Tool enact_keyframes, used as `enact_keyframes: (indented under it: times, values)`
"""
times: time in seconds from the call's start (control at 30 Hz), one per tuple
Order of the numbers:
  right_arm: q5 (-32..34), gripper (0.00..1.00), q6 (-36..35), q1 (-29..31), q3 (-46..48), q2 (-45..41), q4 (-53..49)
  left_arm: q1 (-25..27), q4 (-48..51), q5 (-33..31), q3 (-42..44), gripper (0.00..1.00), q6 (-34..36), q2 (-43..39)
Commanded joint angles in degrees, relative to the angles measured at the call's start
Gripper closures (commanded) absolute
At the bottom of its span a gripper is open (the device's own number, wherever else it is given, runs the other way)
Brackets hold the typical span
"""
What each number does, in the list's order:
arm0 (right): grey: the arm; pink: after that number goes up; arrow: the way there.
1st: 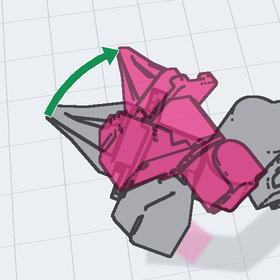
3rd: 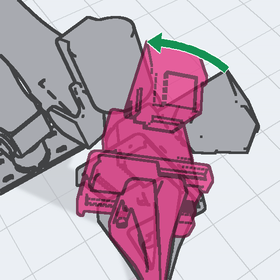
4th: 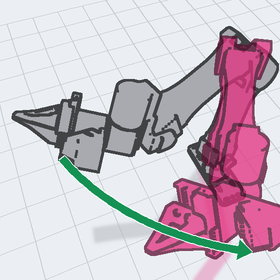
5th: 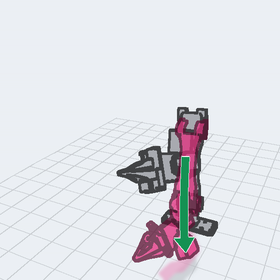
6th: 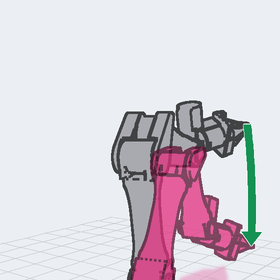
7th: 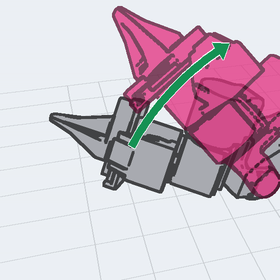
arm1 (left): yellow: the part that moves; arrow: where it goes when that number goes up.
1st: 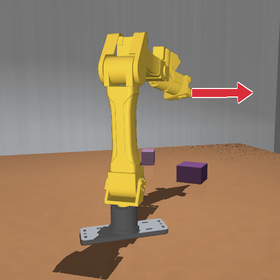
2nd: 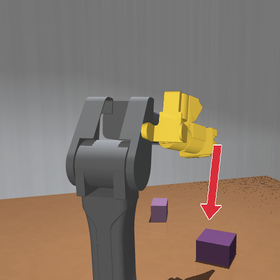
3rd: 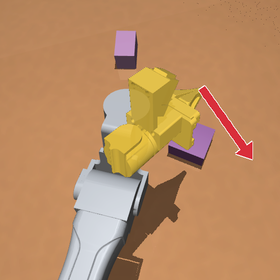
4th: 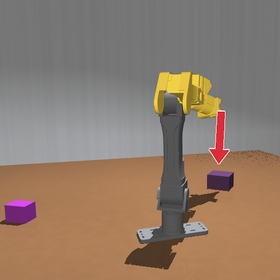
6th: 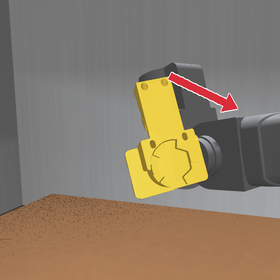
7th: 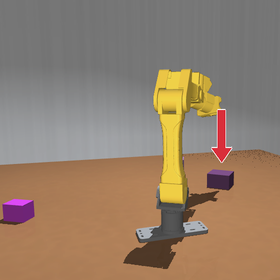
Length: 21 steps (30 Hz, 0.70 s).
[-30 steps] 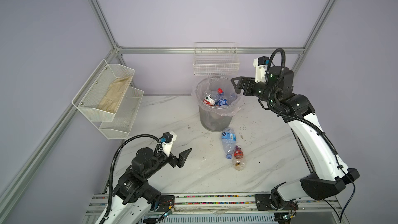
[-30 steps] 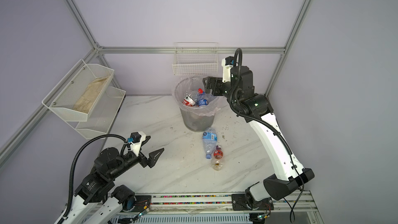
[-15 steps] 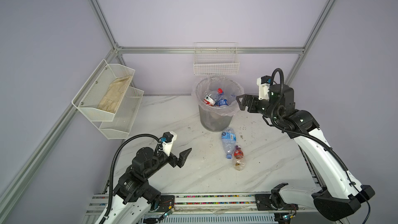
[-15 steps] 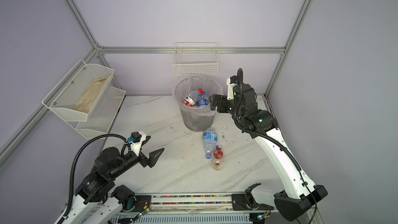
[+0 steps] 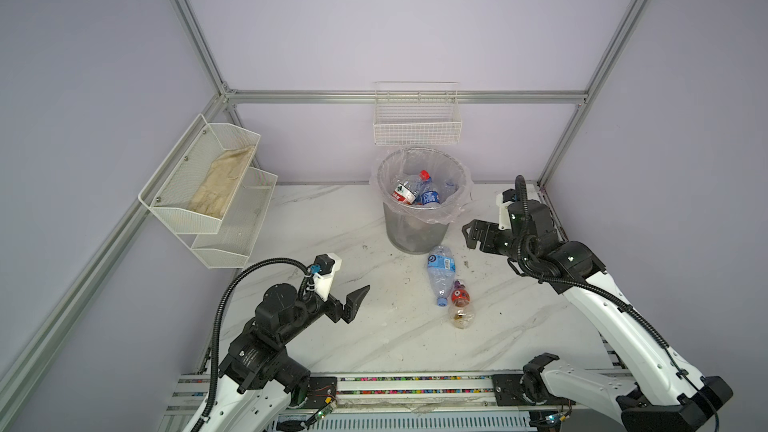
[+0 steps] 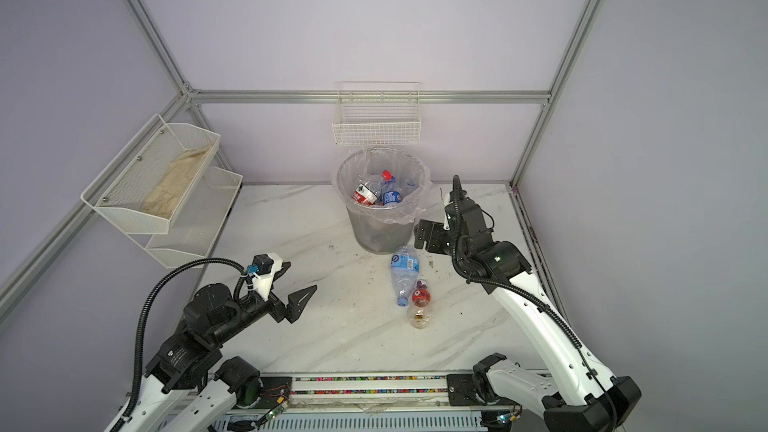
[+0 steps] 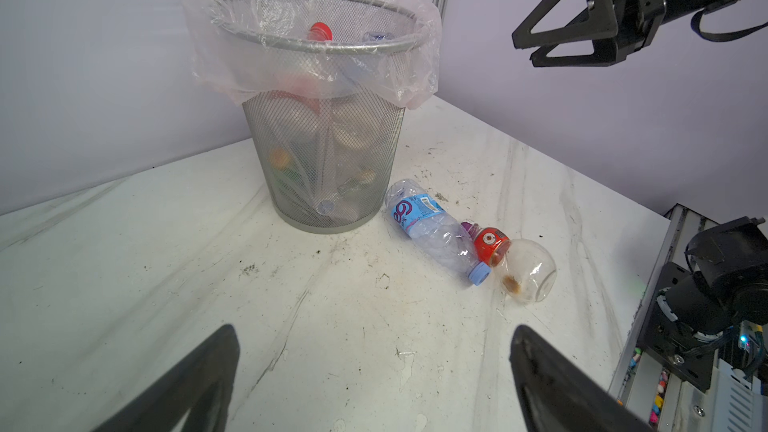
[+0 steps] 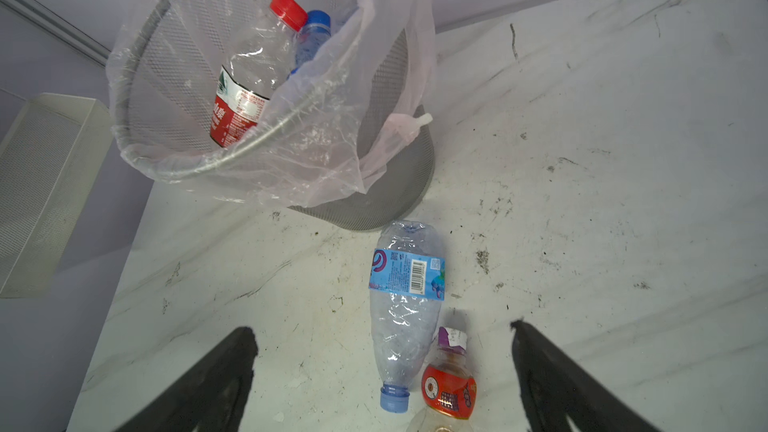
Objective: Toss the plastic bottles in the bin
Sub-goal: 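Withdraw the right gripper from the wastebasket toward the purple-capped bottle, then lower the right gripper onto the purple-capped red-labelled bottle and close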
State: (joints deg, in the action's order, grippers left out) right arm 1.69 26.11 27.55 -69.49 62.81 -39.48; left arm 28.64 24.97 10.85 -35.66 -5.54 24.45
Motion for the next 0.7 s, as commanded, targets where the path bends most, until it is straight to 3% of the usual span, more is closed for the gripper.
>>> enact_keyframes:
  times: [0.0,0.1,0.17,0.33,0.53,0.67]
  values:
    - [0.31,0.02,3.63,-0.08,2.73,-0.75,-0.93,0.14,-0.69,-0.48,1.56,0.00,-1.06,0.25]
    - [3.59,0.02,7.84,-0.04,5.38,-0.77,-1.03,0.14,-0.54,-0.65,1.56,0.00,-1.06,0.16]
    - [1.97,0.02,10.08,-0.22,6.96,-0.32,-1.06,0.21,-0.54,-0.74,1.56,0.00,-1.05,0.23]
    - [-4.02,0.02,10.20,-0.19,10.90,3.32,-0.90,0.11,-0.45,-0.95,1.51,0.00,-1.13,0.25]
    - [-2.92,0.03,9.65,-0.22,15.38,1.88,-2.54,0.18,-0.38,-1.22,1.47,0.00,-1.12,0.42]
    - [-7.14,0.03,9.56,-0.06,19.40,0.90,-0.05,0.18,-0.45,-1.19,1.41,0.00,-1.14,0.85]
